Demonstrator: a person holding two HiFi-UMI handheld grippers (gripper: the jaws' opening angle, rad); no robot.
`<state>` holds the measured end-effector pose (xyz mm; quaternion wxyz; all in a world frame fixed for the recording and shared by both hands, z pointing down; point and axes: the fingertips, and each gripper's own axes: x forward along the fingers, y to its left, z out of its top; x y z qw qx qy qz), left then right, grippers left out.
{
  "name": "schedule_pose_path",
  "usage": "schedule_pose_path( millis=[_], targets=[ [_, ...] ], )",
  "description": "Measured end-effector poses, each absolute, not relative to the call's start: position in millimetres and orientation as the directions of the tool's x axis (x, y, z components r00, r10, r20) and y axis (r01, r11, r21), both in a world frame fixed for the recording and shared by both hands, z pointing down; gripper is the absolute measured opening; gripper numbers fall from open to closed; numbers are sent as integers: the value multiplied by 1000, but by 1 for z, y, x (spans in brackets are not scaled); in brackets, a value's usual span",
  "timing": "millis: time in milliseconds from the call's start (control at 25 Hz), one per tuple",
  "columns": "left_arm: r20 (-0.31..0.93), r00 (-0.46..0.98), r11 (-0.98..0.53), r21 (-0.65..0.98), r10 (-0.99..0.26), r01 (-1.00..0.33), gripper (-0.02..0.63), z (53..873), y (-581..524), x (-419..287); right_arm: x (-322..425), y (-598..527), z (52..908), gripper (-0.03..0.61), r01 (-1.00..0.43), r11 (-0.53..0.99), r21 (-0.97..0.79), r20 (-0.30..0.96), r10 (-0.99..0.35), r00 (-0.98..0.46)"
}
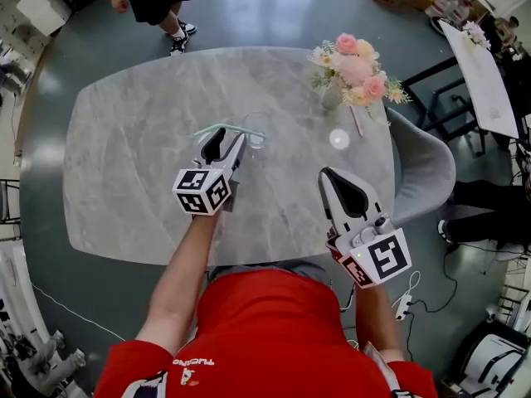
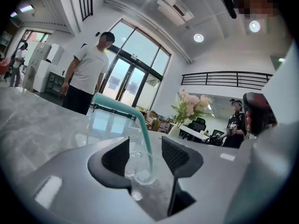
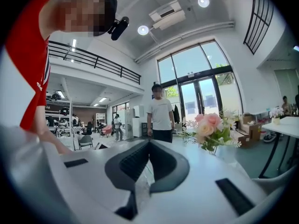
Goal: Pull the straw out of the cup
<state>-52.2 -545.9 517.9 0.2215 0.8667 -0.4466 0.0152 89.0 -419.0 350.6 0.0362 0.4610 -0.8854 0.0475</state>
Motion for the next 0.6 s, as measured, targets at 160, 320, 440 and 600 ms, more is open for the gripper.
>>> schedule_pose_path(
  millis=[160, 320, 440, 600],
  targets=[
    [205, 612, -516, 377, -763, -769, 195, 516, -561, -44, 96, -419, 357, 0, -837, 544, -56, 128, -828, -546],
    [224, 617, -522, 365, -755, -771, 173, 520, -569, -38, 99, -417, 360, 0, -847, 529, -58, 140, -836, -531],
    [238, 615, -528, 342, -752, -778, 72, 522, -570, -38, 101, -417, 361, 0, -851, 522, -59, 142, -839, -525],
    [218, 621, -552, 304, -753, -776, 35, 512, -566, -35, 102, -416, 362, 0, -854, 516, -61, 142, -843, -519]
  ],
)
